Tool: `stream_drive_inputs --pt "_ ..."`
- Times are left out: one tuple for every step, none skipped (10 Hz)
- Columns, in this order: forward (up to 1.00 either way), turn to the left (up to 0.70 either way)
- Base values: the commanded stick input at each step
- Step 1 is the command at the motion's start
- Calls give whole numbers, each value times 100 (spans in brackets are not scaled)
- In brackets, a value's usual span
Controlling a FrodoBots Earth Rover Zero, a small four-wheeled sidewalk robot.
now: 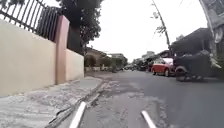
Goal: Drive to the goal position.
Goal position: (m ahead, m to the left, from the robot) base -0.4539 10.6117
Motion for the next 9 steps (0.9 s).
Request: stream_drive_inputs --pt "85 -34" --pt "85 -34" --pt "85 -33" --pt "85 -7" --pt "85 0" --pt "85 0" --pt "50 0" --pt "0 6" --pt "0 2"
